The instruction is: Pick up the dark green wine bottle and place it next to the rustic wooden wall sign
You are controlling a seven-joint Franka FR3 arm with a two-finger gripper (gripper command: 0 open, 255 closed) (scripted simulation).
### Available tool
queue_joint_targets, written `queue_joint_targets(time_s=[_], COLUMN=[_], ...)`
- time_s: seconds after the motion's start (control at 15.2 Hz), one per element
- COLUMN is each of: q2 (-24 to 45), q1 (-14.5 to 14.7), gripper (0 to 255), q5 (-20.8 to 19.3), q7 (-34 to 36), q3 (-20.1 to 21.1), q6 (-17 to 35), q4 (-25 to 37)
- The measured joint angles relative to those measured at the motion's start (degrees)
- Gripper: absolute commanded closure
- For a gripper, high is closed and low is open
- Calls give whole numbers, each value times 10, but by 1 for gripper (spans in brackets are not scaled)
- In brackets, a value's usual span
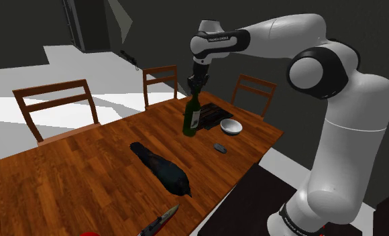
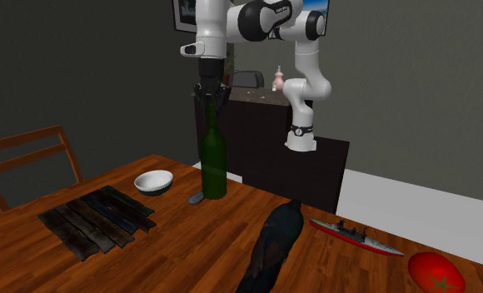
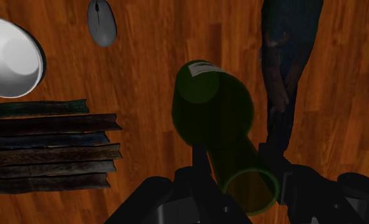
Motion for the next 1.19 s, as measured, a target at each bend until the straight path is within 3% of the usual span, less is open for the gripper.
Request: queue_joint_targets(time_s=[1.19], q2=[9], q1=[-6], gripper=[255], q5=[0], q7=[3], q3=[-2], q6=[-144], q4=[153])
